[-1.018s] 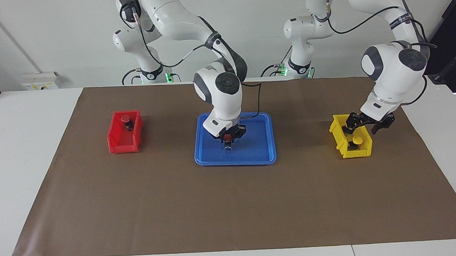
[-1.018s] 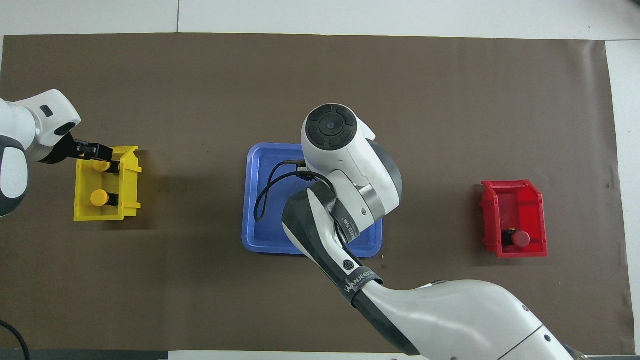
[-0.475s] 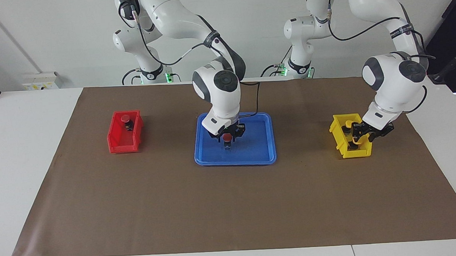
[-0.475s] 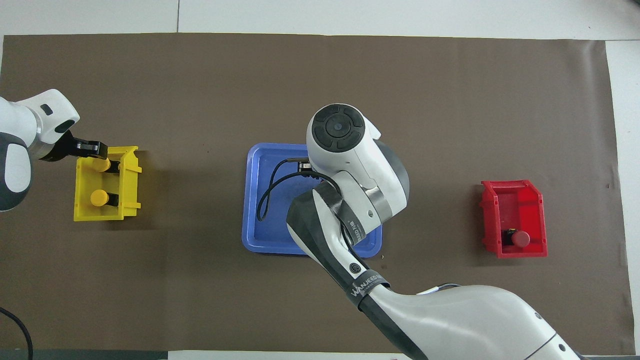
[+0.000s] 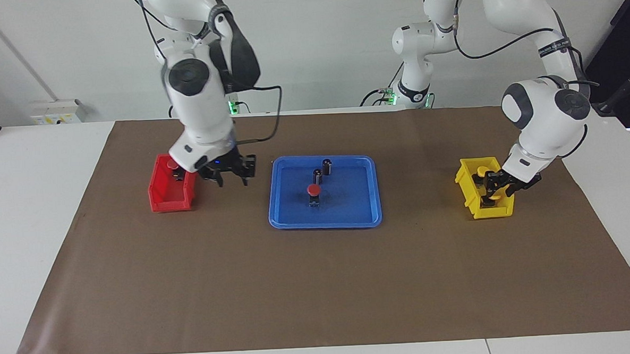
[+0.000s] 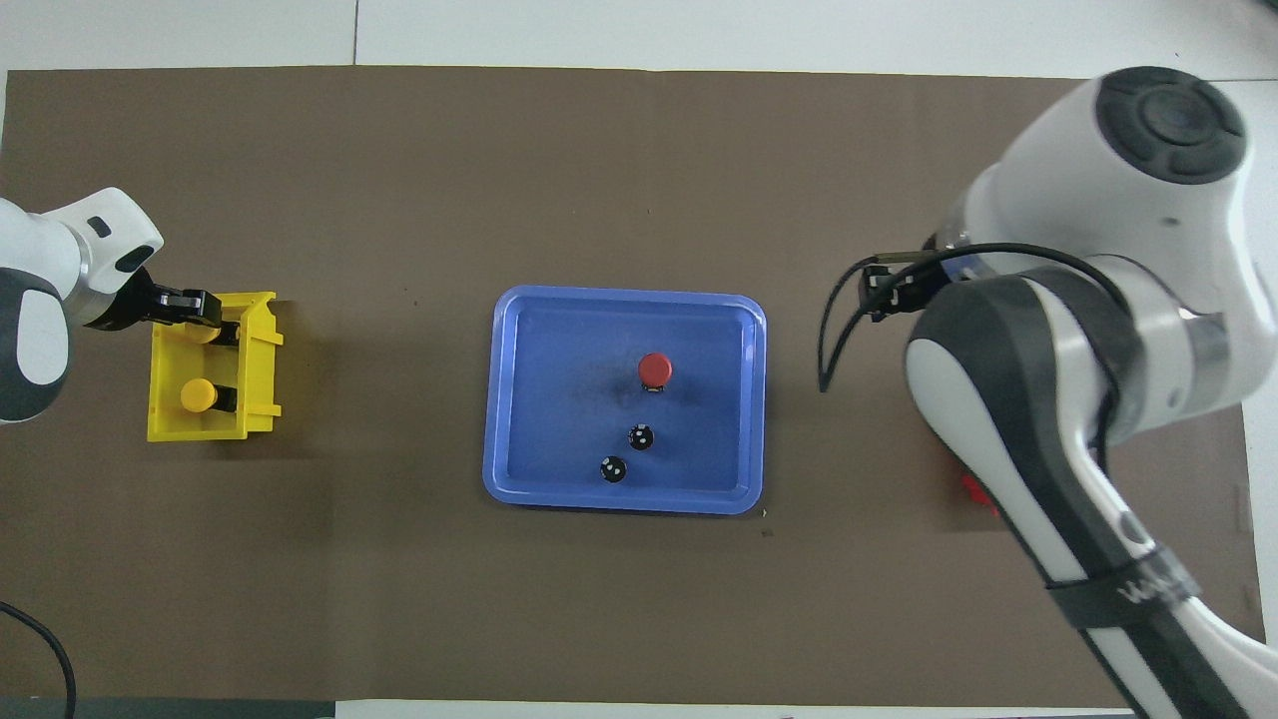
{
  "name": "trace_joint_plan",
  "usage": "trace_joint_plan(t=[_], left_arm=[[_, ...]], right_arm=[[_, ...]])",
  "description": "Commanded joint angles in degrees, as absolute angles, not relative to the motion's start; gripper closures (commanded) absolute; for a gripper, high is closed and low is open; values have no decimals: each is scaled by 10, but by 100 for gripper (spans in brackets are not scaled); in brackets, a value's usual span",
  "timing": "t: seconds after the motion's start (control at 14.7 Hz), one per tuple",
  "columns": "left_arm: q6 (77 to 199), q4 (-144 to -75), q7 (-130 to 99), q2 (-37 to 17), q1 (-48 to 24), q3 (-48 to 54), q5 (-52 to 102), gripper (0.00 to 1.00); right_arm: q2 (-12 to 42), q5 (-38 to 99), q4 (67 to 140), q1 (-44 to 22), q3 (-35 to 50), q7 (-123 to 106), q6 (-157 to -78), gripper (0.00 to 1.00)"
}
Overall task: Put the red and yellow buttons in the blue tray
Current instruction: 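Grasp another red button with the right gripper while the left gripper grasps yellow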
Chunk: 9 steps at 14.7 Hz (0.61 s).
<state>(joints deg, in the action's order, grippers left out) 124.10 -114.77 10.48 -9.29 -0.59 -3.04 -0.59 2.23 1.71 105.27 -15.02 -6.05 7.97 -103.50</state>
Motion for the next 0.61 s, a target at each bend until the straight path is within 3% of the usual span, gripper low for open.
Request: trace_joint_plan(t=[0.0, 0.27, 0.34, 0.41, 0.54], left_arm=[[1265, -1180, 102, -80, -2, -30, 4, 44], [1283, -1196, 100, -76, -2, -29, 4, 44], [1285, -1196, 99, -77, -3, -29, 4, 49], [1286, -1194, 99, -77, -3, -29, 5, 61], [1282, -1185, 100, -81, -4, -29, 6, 97]], right_arm=[[-116, 17, 1243, -84, -50, -15, -1097, 37], [-159, 18, 1353, 16, -50, -153, -1169, 37], [-155, 18, 1361, 24, -50, -155, -1175, 37], [-149, 18, 1370, 25, -50, -160, -1186, 37], [-149, 18, 1395, 25, -50, -161, -1213, 37]])
